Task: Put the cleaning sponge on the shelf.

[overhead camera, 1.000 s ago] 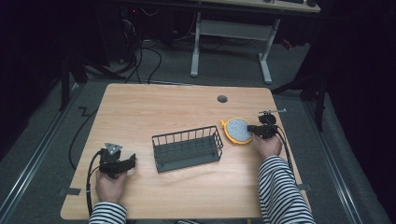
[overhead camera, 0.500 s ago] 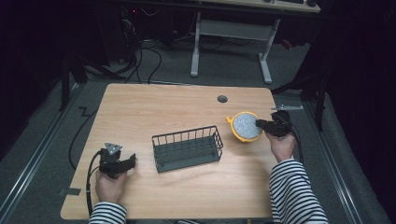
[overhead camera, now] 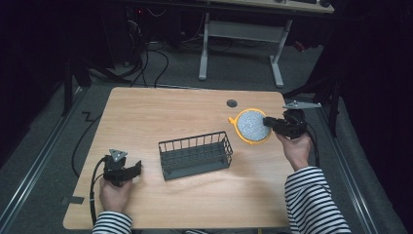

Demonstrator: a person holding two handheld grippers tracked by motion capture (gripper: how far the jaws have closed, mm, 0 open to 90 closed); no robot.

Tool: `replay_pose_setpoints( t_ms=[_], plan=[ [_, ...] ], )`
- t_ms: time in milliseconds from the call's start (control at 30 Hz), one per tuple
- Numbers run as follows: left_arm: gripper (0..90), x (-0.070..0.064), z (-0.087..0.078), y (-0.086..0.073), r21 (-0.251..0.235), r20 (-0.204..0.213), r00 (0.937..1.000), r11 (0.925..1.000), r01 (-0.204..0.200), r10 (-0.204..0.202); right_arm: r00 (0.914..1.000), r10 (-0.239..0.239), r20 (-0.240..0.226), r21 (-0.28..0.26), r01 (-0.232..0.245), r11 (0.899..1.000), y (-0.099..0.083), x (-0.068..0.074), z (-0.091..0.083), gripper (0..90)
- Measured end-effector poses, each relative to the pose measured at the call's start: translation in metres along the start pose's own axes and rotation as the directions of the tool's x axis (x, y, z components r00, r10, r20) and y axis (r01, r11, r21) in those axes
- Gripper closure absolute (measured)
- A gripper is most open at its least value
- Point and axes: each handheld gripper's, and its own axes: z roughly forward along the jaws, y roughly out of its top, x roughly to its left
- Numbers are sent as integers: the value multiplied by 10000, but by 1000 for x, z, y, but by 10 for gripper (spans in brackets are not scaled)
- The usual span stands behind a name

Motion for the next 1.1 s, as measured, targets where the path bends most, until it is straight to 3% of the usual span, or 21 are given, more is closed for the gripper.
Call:
replay_pose_setpoints(
  t_ms=[233, 633, 800, 1100],
  plan=[
    [267, 0, 0, 0, -11, 17, 10000, 10000, -6, 6, 9942, -673, -833, -143, 663, 9977, 18, 34, 4, 822],
    [266, 0, 0, 0, -12, 18, 10000, 10000, -4, 4, 9739, -1491, -1711, 42, 1521, 9884, 26, 86, 44, 821],
    [266, 0, 0, 0, -11, 18, 10000, 10000, -7, 7, 9667, -1793, -1825, 88, 1840, 9829, 24, 98, 58, 819],
    [266, 0, 0, 0, -12, 27, 10000, 10000, -8, 8, 9597, -1964, -2011, 241, 2052, 9784, 16, 105, 70, 817]
  ],
)
